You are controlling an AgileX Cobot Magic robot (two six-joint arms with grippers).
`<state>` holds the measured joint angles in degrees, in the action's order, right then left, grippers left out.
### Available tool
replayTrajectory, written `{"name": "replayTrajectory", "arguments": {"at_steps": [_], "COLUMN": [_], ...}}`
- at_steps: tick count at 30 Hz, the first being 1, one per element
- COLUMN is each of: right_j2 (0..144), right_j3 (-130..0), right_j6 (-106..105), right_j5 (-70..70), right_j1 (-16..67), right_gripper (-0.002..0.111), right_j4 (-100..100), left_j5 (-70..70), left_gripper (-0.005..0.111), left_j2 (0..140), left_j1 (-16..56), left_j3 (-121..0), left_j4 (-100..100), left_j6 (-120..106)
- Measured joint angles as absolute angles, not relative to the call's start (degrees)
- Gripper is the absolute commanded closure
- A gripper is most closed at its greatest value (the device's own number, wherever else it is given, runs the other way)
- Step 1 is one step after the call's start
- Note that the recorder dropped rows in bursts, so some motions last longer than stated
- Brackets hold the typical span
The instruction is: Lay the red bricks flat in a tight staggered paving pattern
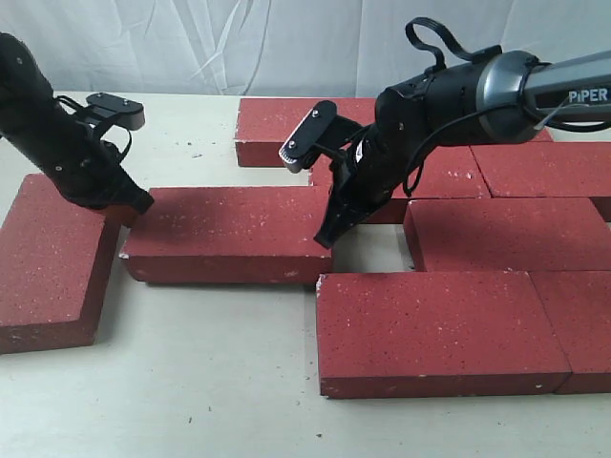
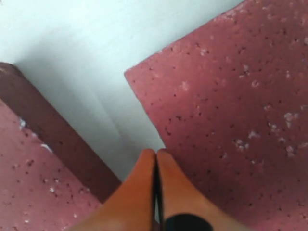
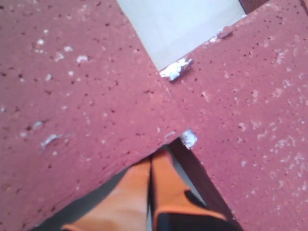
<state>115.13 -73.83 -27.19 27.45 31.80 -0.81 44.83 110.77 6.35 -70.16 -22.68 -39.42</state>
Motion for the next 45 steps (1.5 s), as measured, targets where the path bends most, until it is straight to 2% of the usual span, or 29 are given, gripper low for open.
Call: {"name": "replayTrajectory", "arguments": {"at_steps": [13, 37, 41, 45], "right_j2": [115.3, 113.1, 108.3, 107.1], "right_j3": [-73.8, -73.8, -73.9, -74.0], "right_j6": [-27.3, -26.3, -27.9, -44.4], "right_j5": [27.1, 29.5, 34.8, 44.4], "right_j1": [31.8, 32.3, 32.3, 32.3], "right_gripper": [0.109, 0.109, 0.109, 0.109], "right_j4": [-2.2, -2.6, 6.2, 20.7], "left_j5": [49.3, 45.6, 44.1, 43.5], "left_gripper": [0.107, 0.107, 0.107, 0.107], "left_j2": [109.3, 109.3, 109.3, 110.2], "left_j1": [6.3, 6.3, 6.3, 6.3], "left_j3": [-70.2, -70.2, -70.2, -70.2], "left_j4": [-21.8, -18.8, -19.9, -20.3], "left_j6": [-39.4, -36.4, -37.5, -37.9]}}
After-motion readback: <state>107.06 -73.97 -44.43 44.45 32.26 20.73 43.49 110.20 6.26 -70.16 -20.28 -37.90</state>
